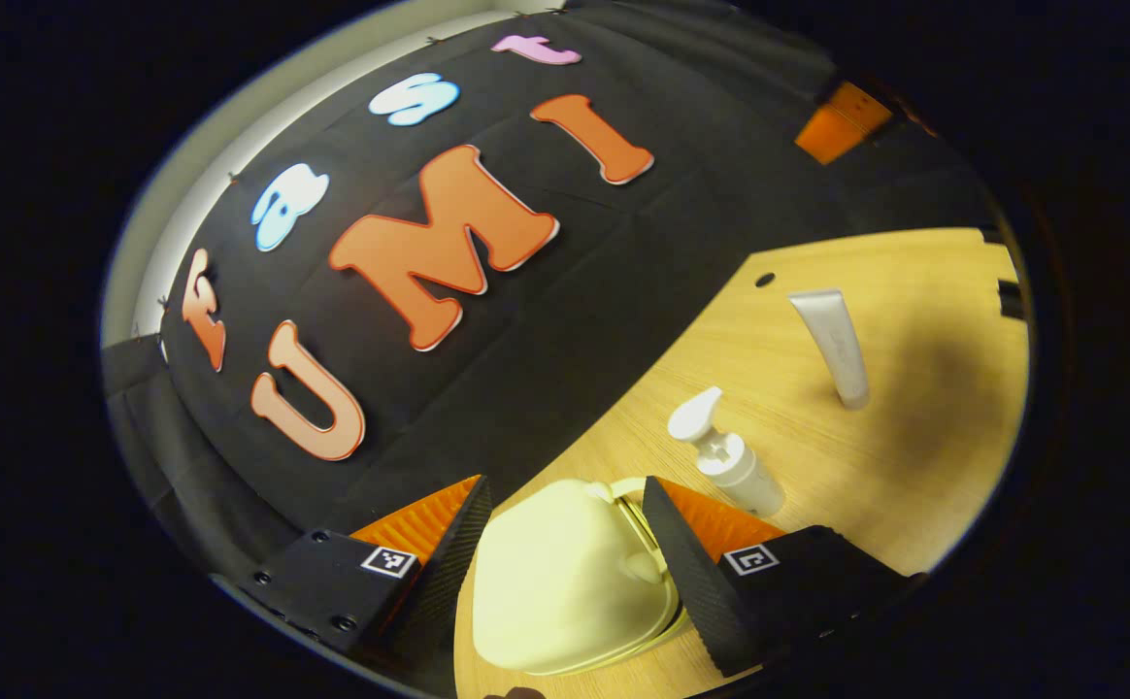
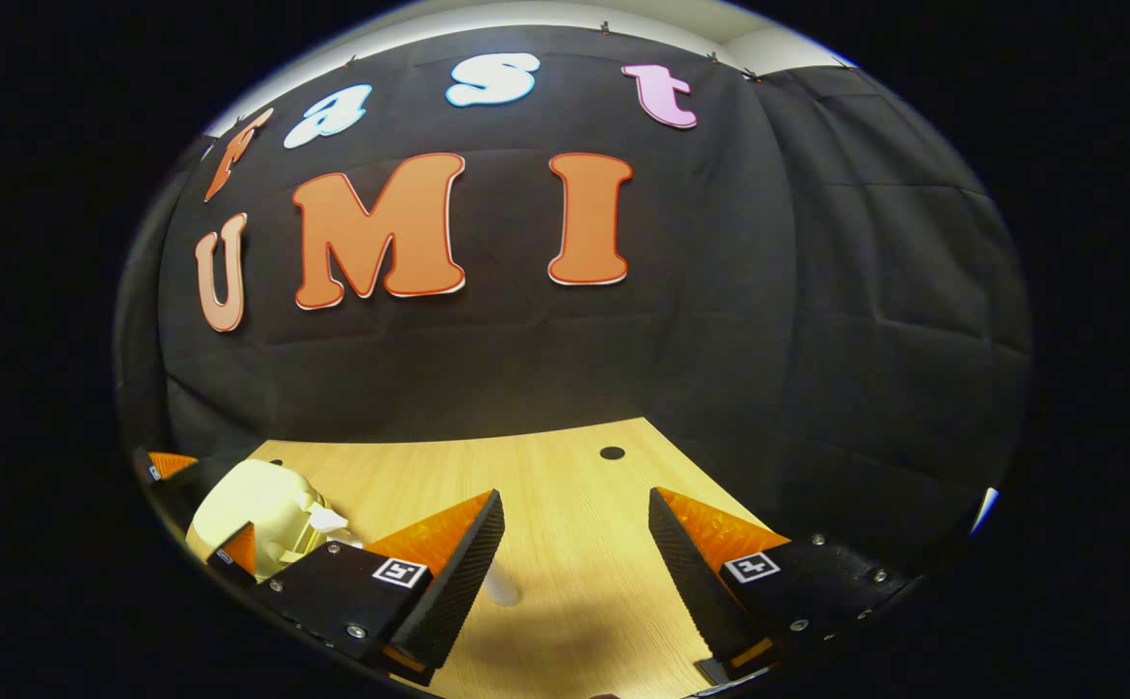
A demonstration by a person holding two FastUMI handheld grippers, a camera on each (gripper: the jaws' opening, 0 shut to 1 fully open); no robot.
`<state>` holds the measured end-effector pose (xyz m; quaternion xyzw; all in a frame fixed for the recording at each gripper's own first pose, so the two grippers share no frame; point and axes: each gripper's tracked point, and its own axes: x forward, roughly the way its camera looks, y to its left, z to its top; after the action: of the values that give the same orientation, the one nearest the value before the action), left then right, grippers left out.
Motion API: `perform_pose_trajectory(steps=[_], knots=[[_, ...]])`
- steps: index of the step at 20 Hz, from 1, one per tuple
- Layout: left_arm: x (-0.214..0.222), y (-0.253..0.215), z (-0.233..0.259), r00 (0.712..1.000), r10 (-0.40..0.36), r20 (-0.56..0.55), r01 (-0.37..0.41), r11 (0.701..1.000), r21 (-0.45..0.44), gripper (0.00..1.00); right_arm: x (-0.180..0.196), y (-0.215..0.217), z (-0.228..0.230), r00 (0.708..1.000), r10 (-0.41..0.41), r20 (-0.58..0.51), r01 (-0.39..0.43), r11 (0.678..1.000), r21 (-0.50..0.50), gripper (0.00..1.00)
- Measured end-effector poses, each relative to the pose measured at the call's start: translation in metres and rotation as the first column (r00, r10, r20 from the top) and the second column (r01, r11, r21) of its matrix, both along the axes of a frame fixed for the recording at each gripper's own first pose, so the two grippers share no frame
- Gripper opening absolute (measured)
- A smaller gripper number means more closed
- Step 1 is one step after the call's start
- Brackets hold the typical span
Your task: First open the suitcase, pack the skin care products into it, and then close the suitcase.
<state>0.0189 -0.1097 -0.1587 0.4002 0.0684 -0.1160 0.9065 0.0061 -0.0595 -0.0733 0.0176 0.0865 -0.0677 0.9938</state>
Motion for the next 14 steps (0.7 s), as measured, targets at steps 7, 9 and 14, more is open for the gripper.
perform_pose_trajectory(steps=[7,9,14], knots=[[0.025,-0.004,-0.077,0.99,-0.001,-0.141,0.027,0.983,0.184,1.0,-0.016,-0.04,-0.024,0.995,-0.081,-0.058,0.08,0.997,-0.02,0.96],[0.029,-0.003,-0.089,0.986,0.014,-0.166,0.02,0.979,0.203,1.0,-0.018,-0.05,-0.028,0.992,-0.104,-0.069,0.103,0.994,-0.017,0.96],[0.038,-0.003,-0.099,0.984,0.031,-0.178,0.012,0.972,0.233,0.99,-0.021,-0.057,-0.034,0.988,-0.126,-0.093,0.124,0.992,-0.024,0.96]])
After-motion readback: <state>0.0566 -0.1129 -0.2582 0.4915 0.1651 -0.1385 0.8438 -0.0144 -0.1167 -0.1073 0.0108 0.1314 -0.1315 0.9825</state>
